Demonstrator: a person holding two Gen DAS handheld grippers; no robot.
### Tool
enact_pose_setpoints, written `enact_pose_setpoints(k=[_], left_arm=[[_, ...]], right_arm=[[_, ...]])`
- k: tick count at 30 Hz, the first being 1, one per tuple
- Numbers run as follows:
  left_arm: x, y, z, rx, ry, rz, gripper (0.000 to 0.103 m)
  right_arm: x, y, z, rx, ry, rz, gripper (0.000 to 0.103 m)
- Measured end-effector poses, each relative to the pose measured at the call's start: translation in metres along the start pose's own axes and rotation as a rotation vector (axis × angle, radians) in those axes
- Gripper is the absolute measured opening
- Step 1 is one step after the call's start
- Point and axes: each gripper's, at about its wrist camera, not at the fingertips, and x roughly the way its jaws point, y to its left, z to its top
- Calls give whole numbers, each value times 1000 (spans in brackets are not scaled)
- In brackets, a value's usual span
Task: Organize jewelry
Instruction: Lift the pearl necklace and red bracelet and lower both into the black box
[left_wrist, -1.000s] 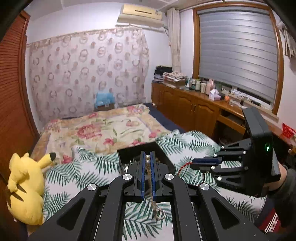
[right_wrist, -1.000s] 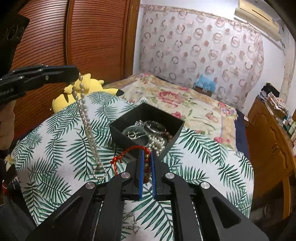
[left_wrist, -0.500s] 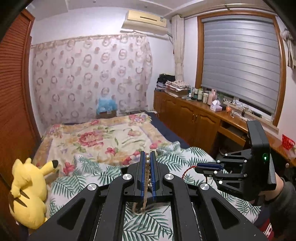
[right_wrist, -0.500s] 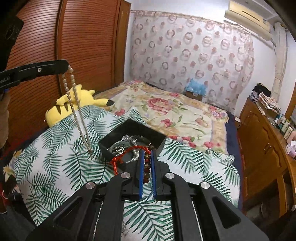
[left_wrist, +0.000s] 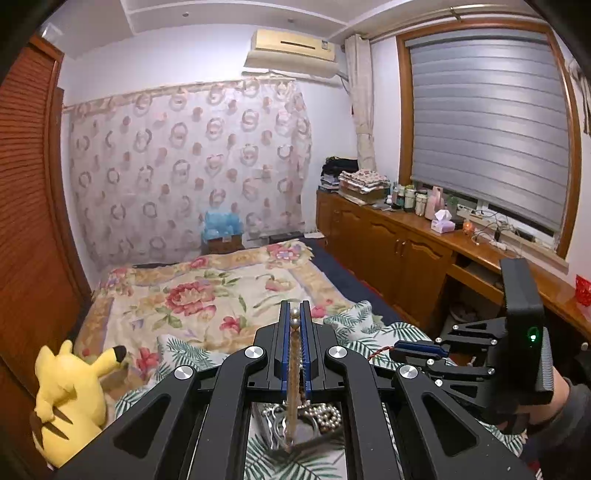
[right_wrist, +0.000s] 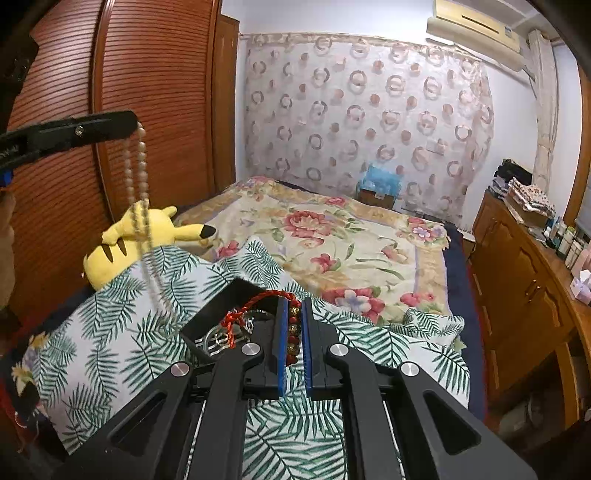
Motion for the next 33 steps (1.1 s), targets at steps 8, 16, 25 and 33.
enact_pose_setpoints(k=[8,16,25,33], left_arm=[[44,13,-21,-34,64,12,4],[80,39,-66,-122,169,-28,4],[67,43,-100,-109,194,-3,9],[47,37,-126,-78,191,16,27]], right_arm=[[31,1,8,18,-1,-4,8],[70,11,-6,23,51,0,8],[99,22,-26,34,93,26,8],[114,29,-37,35,119,50,8]])
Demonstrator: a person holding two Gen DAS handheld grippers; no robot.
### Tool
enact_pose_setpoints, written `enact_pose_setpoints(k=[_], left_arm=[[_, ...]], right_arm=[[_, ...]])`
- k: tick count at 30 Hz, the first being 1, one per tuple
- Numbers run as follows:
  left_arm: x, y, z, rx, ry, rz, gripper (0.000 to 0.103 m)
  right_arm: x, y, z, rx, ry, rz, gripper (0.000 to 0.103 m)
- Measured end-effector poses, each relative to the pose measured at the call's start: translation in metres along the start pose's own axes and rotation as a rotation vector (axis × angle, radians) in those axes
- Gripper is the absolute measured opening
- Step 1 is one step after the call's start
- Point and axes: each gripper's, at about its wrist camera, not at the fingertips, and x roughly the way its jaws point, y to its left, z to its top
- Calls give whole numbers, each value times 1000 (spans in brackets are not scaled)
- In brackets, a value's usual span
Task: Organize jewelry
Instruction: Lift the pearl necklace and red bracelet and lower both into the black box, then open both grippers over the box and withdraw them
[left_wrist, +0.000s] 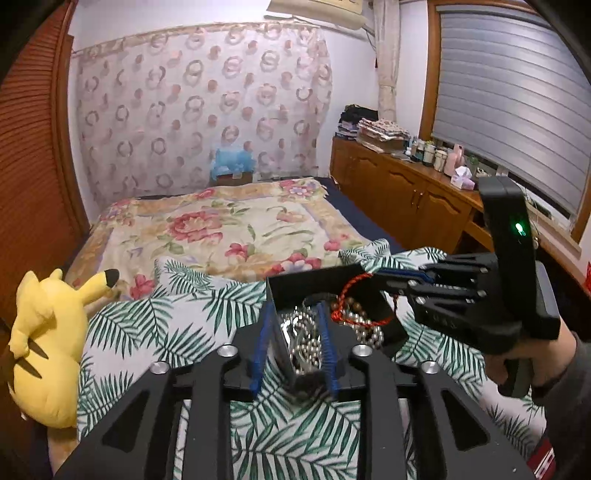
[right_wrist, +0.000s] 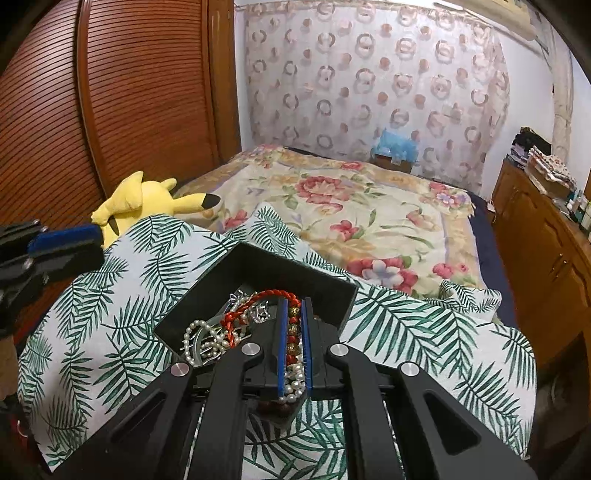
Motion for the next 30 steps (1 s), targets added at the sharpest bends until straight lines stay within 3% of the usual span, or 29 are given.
enact_pose_setpoints(k=[3,4,7,11,12,14,15,19,23,30], left_arm=[[-4,1,-7,2,-1,3,33],[-5,0,-9,2,-2,8,41],[-9,0,-16,5,-5,18,44],[-13,-2,-22,7,-9,21,65],[-14,-2,-23,7,-8,20,65],[-16,-2,-26,5,-5,15,70],[-17,-2,-28,4,-6,13,70],[-20,-3,-36,-2,0,6,71],[-24,-9,-50,3,13,-13,79],[-23,-26,-76,14,48,-54,79]], right_arm=[[5,4,-3,-6,9,7,8],[6,5,-4,-8,12,10,8],[10,9,-7,-15,14,17,9],[11,12,-8,-19,10,22,9],[11,12,-8,-20,9,24,10],[9,11,-10,-22,-2,32,31],[7,10,-11,-20,-12,31,35],[-11,-1,-20,6,-30,15,37],[-42,-6,-44,7,-44,13,37],[-72,1,-112,-57,37,13,36]])
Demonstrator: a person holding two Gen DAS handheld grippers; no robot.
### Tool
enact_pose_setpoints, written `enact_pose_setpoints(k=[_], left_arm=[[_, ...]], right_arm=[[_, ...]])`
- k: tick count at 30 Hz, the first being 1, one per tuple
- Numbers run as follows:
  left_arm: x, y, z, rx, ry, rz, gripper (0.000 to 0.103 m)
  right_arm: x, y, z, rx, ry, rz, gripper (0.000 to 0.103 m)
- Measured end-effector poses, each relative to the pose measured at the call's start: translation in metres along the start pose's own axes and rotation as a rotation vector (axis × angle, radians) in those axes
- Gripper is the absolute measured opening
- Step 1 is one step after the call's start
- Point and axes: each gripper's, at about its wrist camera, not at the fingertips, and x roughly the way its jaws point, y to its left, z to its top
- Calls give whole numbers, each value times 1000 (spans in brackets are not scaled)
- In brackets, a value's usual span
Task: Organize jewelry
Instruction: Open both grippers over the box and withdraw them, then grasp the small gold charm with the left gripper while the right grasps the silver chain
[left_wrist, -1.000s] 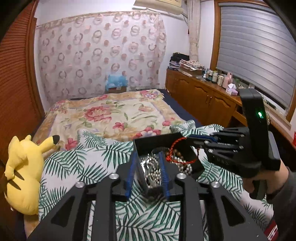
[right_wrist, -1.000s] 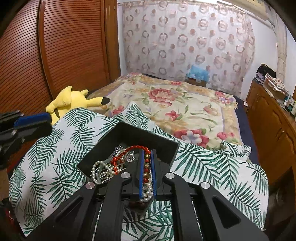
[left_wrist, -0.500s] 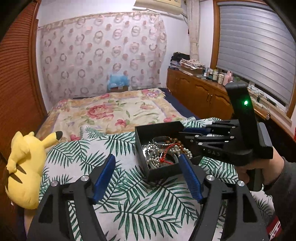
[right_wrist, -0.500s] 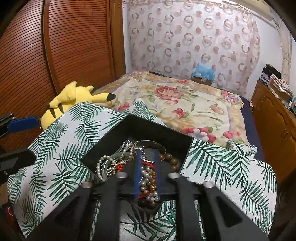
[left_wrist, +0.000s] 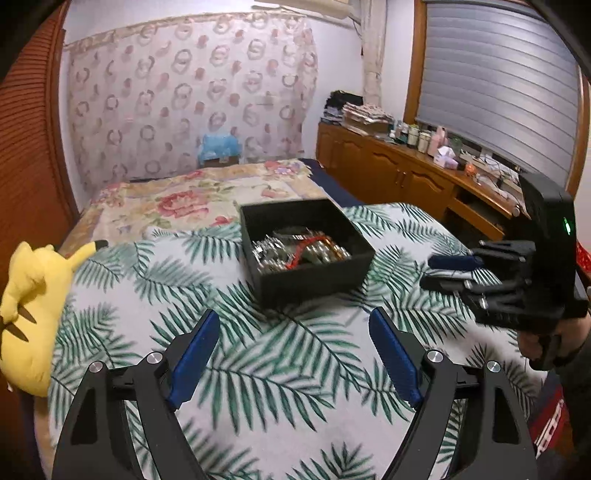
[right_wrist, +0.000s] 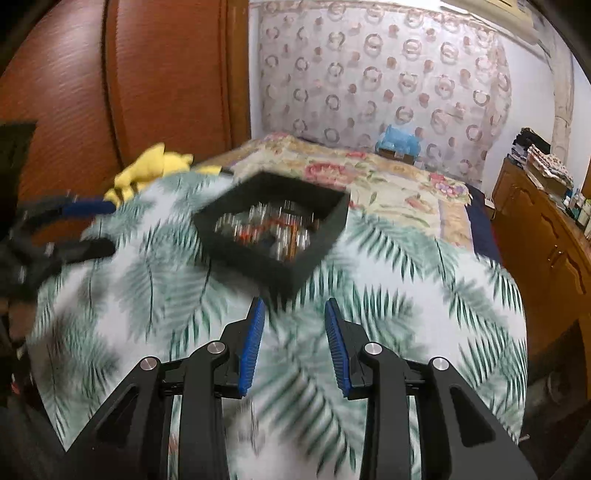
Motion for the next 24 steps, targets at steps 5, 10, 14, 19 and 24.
enact_pose_setpoints(k=[5,10,14,19,24], left_arm=[[6,-11,-14,1,27,-18,79],[9,-21,-24,16,47,-28,79],[10,-26,-32,21,60,-32,79],[14,-30,-42,25,85,-40,79],[20,-38,-52,34,115,-50,79]], right_arm=[[-6,12,-29,4,34,34,28],[-2,34,-44,-28,73,69,23],[9,42,-48,-38,112,62,20],[15,43,-48,-34,126,50,13],[16,47,-49,-63,119,38,7]])
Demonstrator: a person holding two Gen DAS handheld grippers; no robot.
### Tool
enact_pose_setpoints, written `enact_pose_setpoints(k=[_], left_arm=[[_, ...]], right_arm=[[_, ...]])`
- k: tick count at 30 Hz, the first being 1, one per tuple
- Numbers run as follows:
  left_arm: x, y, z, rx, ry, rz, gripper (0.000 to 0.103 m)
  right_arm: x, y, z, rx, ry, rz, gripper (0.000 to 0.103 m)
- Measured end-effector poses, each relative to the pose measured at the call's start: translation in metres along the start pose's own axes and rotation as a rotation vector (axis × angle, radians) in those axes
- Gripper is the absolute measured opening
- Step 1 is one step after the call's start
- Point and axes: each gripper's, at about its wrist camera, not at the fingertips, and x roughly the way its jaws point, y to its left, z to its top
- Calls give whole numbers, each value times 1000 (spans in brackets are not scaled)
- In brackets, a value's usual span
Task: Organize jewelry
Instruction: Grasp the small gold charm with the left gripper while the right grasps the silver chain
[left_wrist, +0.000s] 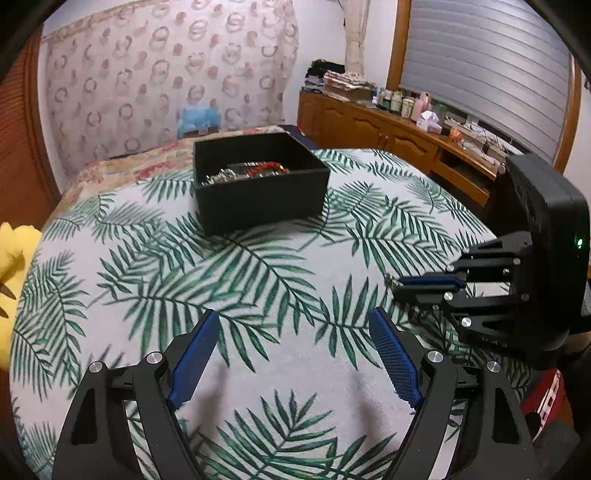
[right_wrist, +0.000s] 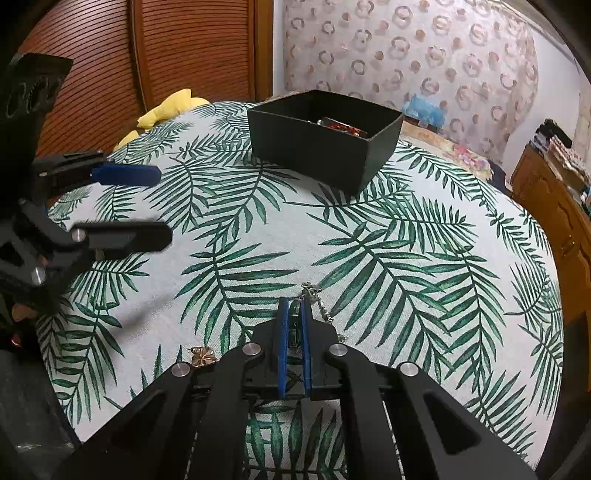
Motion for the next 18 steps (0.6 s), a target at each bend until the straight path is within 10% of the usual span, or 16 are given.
enact_pose_setpoints(k=[12,18], left_arm=[[8,-43,-13,99,37,-80,78],[15,-64,-17,166,60,-111,47]], right_arm=[[-49,-35,-26,127,-96,-10,7],[-48,-43,-31,150,-99,-9,7]])
